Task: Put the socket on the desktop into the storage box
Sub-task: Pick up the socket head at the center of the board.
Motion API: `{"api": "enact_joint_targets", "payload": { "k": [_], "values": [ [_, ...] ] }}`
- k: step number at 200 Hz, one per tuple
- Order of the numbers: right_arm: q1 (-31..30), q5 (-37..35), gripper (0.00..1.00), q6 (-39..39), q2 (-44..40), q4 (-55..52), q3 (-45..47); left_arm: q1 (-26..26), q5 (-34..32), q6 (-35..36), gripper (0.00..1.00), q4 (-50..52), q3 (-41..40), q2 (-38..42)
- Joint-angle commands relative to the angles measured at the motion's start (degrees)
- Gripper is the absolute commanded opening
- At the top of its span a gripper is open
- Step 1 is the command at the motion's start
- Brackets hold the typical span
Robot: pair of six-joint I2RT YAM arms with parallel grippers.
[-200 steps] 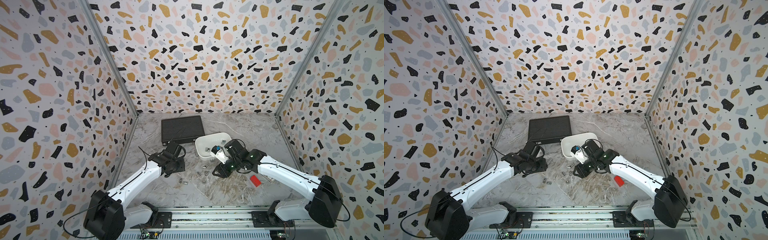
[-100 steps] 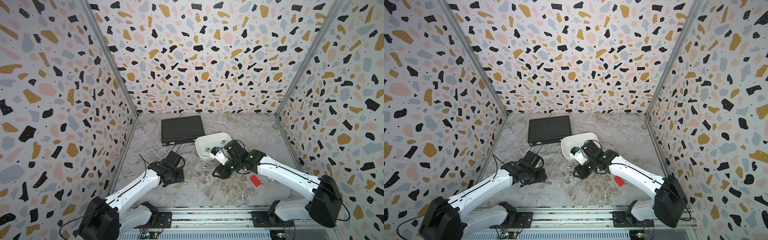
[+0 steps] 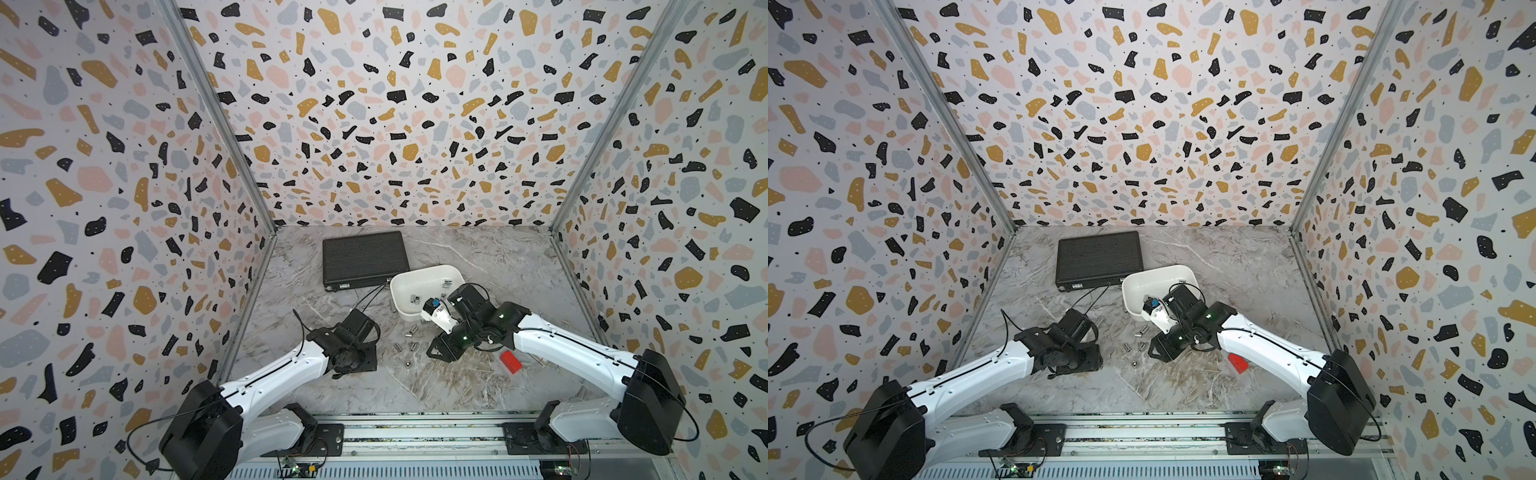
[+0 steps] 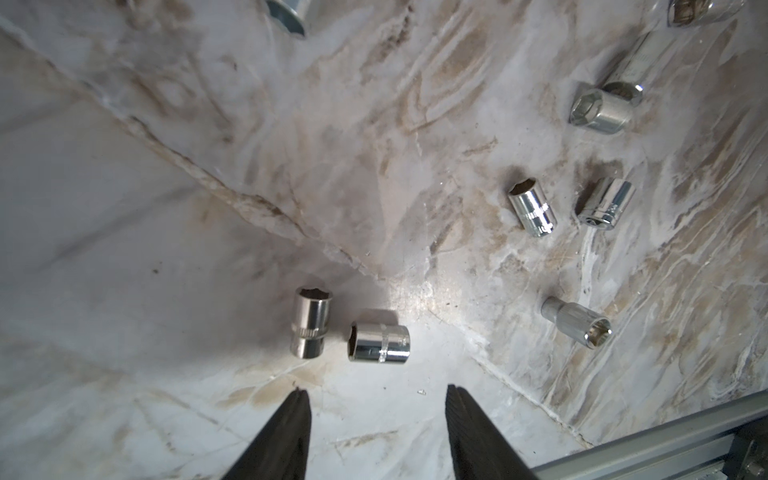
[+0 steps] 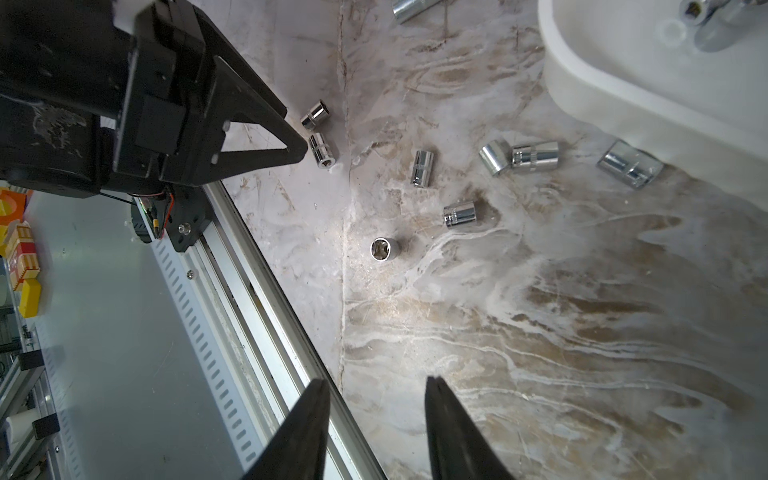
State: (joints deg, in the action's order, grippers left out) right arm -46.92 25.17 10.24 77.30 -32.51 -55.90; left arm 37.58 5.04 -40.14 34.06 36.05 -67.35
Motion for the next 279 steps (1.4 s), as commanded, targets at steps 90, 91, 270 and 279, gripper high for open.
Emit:
{"api": "enact_joint_targets", "payload": {
  "k": [90, 91, 270, 279],
  "values": [
    [-0.3, 0.4, 0.43, 1.0, -1.9, 1.0, 1.3, 2.9, -2.8, 0.7, 0.55, -2.9, 3.2, -7.1],
    [-0.3, 0.4, 0.43, 1.0, -2.0, 1.0, 1.3, 2.9, -2.8, 0.8, 0.55, -2.9, 3.2, -7.1],
    [-0.3, 0.5, 0.43, 1.8, -2.8, 2.2, 2.6, 5.6, -6.3, 0.9, 0.46, -3.1, 4.2, -13.8],
    [-0.3, 0.4, 0.43, 1.8, -2.8, 2.2, 2.6, 5.6, -6.5, 0.9, 0.45, -3.2, 4.2, -13.9]
  ]
}}
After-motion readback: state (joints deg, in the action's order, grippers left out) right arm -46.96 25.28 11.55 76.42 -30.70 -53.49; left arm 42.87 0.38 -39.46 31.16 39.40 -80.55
